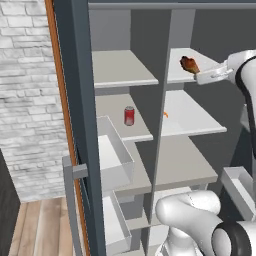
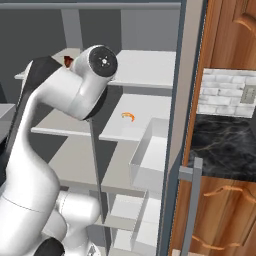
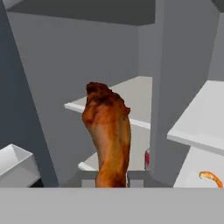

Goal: There's a chicken drumstick in the fridge that needs to be moved to the freezer for freezing. Pick up the chicken drumstick from the fridge, place it on any shelf in the freezer, and close the fridge and freezer doors when done.

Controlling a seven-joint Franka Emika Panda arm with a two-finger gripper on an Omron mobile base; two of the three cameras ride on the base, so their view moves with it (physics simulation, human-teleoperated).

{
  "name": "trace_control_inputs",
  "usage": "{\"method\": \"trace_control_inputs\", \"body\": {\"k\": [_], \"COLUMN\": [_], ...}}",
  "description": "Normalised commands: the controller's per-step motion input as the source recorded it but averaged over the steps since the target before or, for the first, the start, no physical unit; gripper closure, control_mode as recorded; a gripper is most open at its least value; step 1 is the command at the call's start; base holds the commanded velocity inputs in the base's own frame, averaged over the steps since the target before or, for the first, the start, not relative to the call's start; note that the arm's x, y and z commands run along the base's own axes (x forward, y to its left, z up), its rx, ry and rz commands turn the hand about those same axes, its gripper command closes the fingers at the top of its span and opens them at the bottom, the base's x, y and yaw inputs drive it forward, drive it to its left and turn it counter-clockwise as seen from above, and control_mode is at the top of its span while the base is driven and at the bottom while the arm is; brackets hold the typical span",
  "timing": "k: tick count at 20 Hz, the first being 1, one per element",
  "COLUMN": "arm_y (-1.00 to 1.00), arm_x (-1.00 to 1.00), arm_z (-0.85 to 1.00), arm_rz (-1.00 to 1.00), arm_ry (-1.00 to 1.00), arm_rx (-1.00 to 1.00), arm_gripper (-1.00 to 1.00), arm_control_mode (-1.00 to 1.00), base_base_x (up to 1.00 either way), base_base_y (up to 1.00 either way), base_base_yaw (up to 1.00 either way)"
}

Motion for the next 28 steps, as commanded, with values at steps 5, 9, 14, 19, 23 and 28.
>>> {"method": "trace_control_inputs", "body": {"k": [5, 9, 14, 19, 23, 28], "arm_y": [0.99, 0.96, 0.69, 0.39, 0.29, 0.18], "arm_x": [0.08, 0.38, 0.87, 0.85, 0.41, 0.36], "arm_z": [0.00, 0.01, -0.07, -0.08, 0.00, 0.00], "arm_rz": [0.01, -0.03, -0.04, -0.09, -0.22, -0.25], "arm_ry": [0.00, 0.00, 0.17, 0.20, 0.06, 0.04], "arm_rx": [0.00, -0.06, -0.06, -0.07, -0.09, -0.08], "arm_gripper": [1.00, 1.00, 1.00, 1.00, 1.00, 1.00], "arm_control_mode": [-1.00, -1.00, -1.00, -1.00, -1.00, -1.00], "base_base_x": [0.00, 0.00, 0.00, 0.00, 0.00, 0.00], "base_base_y": [0.00, 0.00, 0.00, 0.00, 0.00, 0.00], "base_base_yaw": [0.00, 0.00, 0.00, 0.00, 0.00, 0.00]}}
